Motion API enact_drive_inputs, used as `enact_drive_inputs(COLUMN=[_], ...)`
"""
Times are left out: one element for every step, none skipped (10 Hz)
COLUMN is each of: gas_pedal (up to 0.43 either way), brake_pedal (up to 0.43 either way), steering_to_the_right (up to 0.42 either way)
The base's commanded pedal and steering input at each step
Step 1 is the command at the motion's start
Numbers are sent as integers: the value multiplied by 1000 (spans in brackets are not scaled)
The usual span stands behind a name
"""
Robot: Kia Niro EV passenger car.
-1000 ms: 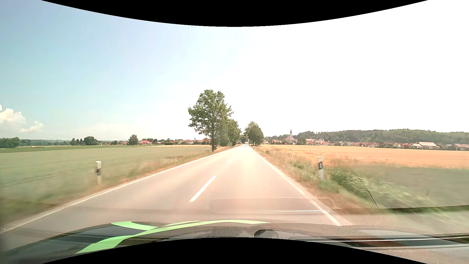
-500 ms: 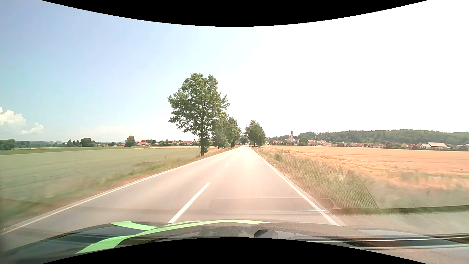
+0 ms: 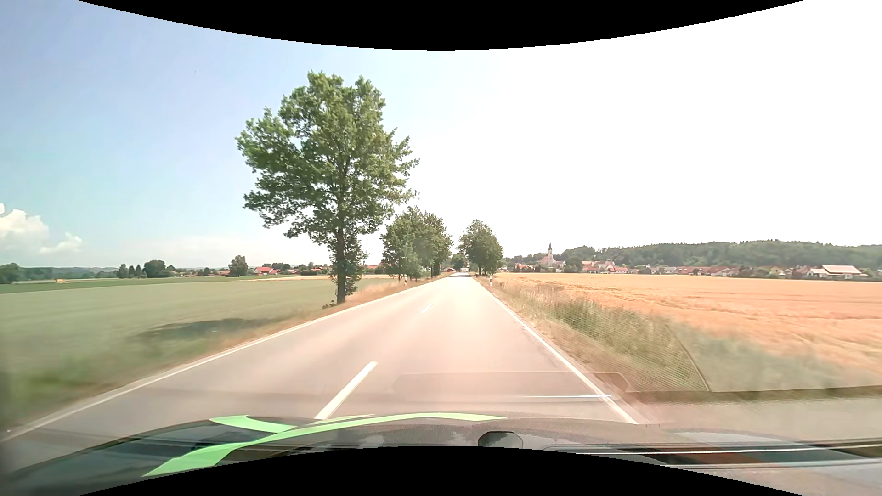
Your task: Follow the waypoints while adhering to traffic rules and regulations
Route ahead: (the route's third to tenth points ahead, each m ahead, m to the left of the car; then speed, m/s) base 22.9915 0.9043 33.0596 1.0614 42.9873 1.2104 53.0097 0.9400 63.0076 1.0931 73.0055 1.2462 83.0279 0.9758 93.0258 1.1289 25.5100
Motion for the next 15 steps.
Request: enact_drive_inputs(gas_pedal=[248,220,209,209,209,209,209,209,209,209,209,220,240,240,248], brake_pedal=[0,0,0,0,0,0,0,0,0,0,0,0,0,0,0], steering_to_the_right=[-1,-1,-1,-1,-1,-1,-1,-1,-1,-1,-1,-1,-1,-1,-1])
